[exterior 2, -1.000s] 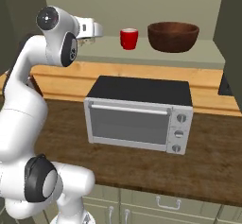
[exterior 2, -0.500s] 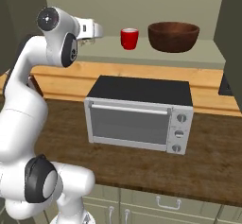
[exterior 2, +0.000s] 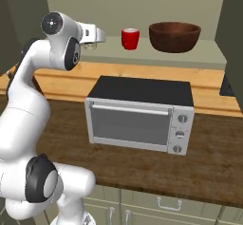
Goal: Gather all objects into one cabinet and sort the glasses and bowls to opposite sides.
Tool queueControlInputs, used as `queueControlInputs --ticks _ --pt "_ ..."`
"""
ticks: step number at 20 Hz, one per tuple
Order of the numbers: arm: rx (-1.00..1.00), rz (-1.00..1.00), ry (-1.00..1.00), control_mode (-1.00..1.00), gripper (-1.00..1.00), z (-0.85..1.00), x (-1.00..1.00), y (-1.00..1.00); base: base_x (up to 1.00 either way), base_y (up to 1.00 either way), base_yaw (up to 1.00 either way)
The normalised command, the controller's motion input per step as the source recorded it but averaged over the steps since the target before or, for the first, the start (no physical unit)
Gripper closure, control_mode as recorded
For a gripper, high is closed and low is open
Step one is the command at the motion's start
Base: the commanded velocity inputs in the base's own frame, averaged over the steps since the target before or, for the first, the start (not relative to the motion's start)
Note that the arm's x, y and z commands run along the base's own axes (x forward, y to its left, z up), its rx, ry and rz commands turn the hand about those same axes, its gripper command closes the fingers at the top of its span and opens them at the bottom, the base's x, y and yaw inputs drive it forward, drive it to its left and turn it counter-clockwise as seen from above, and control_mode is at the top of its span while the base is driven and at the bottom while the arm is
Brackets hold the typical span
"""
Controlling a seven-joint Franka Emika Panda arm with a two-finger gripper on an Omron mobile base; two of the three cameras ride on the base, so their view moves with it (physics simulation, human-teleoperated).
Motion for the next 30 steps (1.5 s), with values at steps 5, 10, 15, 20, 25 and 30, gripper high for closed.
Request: queueControlInputs --ticks 5,10,15,20,25,30 --pt "0.00 0.00 0.02 -1.00 1.00 0.00 0.63 0.00 0.00 0.00 0.00" --pt "0.00 -0.01 0.05 -1.00 1.00 -0.23 0.11 0.00 0.00 0.00 0.00" --pt "0.00 0.00 0.00 -1.00 1.00 -0.01 0.00 0.00 0.00 0.00 0.00" --pt "0.00 0.00 0.00 -1.00 1.00 0.00 0.00 0.00 0.00 0.00 0.00" --pt "0.00 0.00 0.00 -1.00 -1.00 0.00 0.18 0.00 0.00 0.00 0.00" --pt "0.00 0.00 0.00 -1.00 -1.00 0.00 0.00 0.00 0.00 0.00 0.00"
